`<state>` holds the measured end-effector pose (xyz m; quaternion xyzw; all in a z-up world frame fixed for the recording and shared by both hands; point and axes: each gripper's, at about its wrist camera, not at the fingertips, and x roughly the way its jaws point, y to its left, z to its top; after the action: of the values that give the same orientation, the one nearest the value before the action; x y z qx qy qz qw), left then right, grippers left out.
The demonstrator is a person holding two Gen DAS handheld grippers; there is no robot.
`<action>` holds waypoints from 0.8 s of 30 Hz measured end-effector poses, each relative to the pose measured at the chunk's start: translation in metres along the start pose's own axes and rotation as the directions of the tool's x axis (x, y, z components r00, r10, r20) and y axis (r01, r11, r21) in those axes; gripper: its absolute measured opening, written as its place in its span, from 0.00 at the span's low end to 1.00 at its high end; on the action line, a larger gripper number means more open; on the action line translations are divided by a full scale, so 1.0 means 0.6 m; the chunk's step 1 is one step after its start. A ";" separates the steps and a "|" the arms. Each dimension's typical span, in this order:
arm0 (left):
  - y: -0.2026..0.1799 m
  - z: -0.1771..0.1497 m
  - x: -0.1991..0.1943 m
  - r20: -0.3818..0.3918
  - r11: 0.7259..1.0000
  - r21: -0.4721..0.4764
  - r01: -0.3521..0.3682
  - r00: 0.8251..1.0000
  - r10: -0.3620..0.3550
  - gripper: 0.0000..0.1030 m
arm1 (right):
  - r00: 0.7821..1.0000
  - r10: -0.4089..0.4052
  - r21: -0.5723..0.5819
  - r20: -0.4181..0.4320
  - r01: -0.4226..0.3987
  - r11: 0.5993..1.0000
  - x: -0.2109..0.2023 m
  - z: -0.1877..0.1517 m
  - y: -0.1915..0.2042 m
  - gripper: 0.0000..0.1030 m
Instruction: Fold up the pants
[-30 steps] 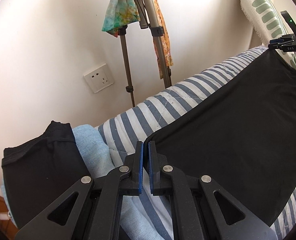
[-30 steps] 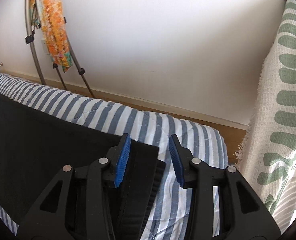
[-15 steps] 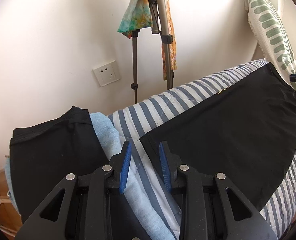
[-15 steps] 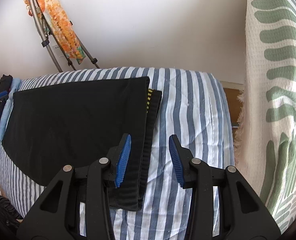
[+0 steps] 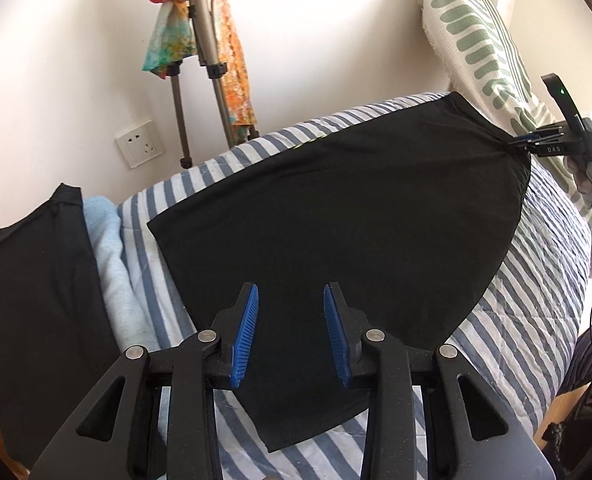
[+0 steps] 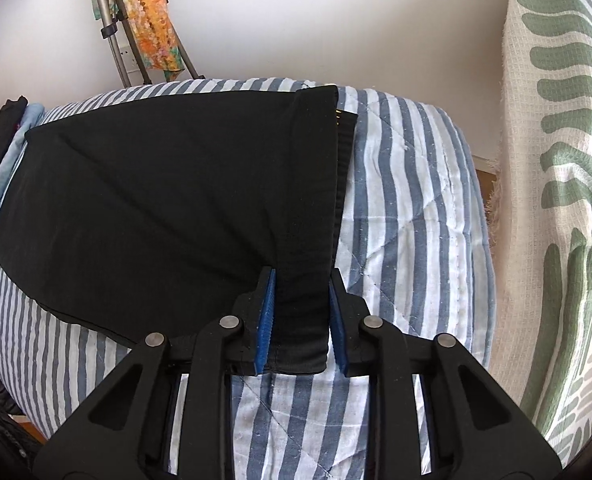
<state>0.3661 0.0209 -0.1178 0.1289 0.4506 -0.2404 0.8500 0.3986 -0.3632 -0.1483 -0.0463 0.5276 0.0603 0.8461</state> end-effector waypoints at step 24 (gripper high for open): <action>0.137 0.047 0.060 -0.014 0.974 -0.117 -0.192 0.981 0.192 0.37 | 0.996 -0.020 -0.006 0.082 0.021 1.000 0.075 0.162 -0.017 0.26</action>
<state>0.4466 0.0682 -0.1312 0.1217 0.4506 -0.1301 0.8748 0.5062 -0.3570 -0.1460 -0.0522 0.4920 0.0554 0.8673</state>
